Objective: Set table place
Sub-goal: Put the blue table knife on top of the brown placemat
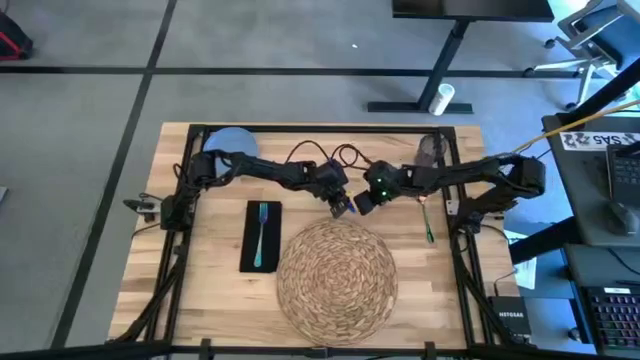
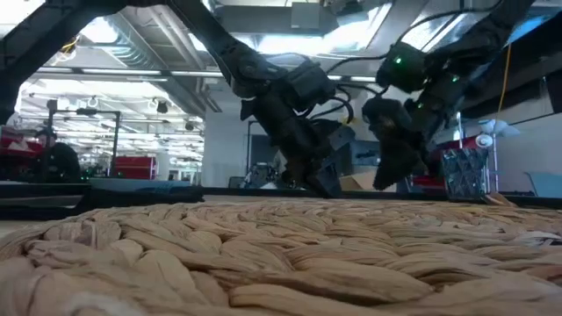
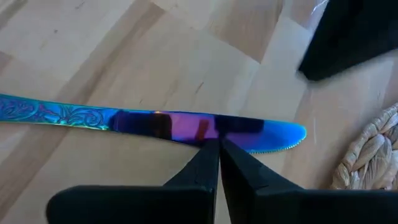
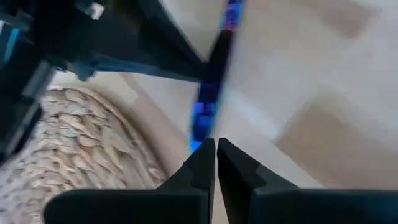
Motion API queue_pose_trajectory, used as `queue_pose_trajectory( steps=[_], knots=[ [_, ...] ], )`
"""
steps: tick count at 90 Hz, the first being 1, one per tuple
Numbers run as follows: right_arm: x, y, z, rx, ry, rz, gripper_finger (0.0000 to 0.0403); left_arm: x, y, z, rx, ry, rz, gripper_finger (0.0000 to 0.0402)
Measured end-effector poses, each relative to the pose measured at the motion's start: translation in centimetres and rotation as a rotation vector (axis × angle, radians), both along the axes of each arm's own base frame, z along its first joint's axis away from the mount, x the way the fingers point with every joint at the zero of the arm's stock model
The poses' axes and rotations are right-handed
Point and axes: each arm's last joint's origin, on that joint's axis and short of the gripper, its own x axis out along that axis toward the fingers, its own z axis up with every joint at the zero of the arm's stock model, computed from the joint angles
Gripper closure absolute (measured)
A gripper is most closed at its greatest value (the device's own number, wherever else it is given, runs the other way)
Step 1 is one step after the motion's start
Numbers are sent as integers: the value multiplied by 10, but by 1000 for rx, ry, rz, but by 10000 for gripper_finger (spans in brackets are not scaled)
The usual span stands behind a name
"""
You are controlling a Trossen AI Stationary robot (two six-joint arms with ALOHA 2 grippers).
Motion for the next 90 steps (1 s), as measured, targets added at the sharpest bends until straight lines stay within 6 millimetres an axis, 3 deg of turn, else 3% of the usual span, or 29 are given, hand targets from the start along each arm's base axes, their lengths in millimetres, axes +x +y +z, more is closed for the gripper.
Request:
queue_pose_trajectory(
  steps=[35,90],
  knots=[
    [6,-2,-15,11,22,-21,324,0,-1,-2,-5,6,-3,402],
    [17,-6,-28,-55,-50,76,320,-3,-4,-8,12,7,-34,402]
  ],
)
